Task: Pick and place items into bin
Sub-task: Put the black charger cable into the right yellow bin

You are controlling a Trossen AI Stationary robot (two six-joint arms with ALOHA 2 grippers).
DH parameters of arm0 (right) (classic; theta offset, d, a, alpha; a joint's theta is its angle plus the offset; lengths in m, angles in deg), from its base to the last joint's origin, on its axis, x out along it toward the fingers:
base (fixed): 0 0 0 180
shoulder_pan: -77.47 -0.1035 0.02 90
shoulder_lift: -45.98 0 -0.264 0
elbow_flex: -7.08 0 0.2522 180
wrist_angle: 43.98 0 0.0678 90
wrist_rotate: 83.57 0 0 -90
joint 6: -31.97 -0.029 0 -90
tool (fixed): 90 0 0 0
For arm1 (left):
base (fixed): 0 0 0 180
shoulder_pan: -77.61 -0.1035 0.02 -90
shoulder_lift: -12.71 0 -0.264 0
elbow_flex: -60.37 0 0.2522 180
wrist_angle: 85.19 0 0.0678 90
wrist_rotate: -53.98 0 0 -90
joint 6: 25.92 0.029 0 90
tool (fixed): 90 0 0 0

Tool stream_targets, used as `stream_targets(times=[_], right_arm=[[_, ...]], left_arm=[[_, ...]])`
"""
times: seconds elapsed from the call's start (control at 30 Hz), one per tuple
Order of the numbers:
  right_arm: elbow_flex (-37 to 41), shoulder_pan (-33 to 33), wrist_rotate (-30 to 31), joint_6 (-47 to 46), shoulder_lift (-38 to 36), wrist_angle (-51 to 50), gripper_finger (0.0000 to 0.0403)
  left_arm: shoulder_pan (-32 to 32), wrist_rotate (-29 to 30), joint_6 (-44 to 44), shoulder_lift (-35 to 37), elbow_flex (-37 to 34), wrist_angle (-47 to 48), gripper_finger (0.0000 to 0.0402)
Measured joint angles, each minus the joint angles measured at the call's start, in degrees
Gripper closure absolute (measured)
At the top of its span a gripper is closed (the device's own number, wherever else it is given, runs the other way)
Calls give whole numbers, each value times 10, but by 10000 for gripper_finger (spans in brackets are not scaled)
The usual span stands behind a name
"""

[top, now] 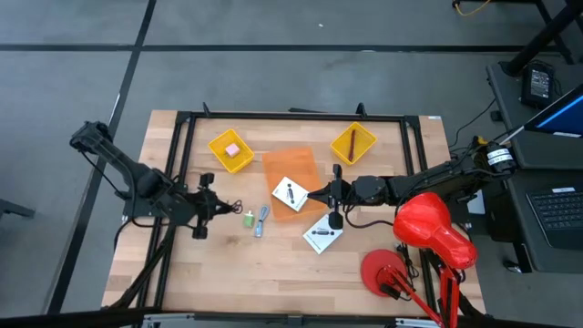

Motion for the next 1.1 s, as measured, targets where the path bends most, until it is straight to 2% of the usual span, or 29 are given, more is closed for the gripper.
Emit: stream_targets(times=[0.33,0.6,0.77,1.1], right_arm=[[0,0,0,0,0,0,402],[0,0,0,0,0,0,402],[0,0,0,0,0,0,402],[0,0,0,-1,0,6,402]], left_arm=[[-14,0,126,52,-136,-295,366],[-46,-1,211,55,-179,-490,366],[-72,-1,201,55,-183,-543,366],[-116,-1,203,38,-183,-545,366]])
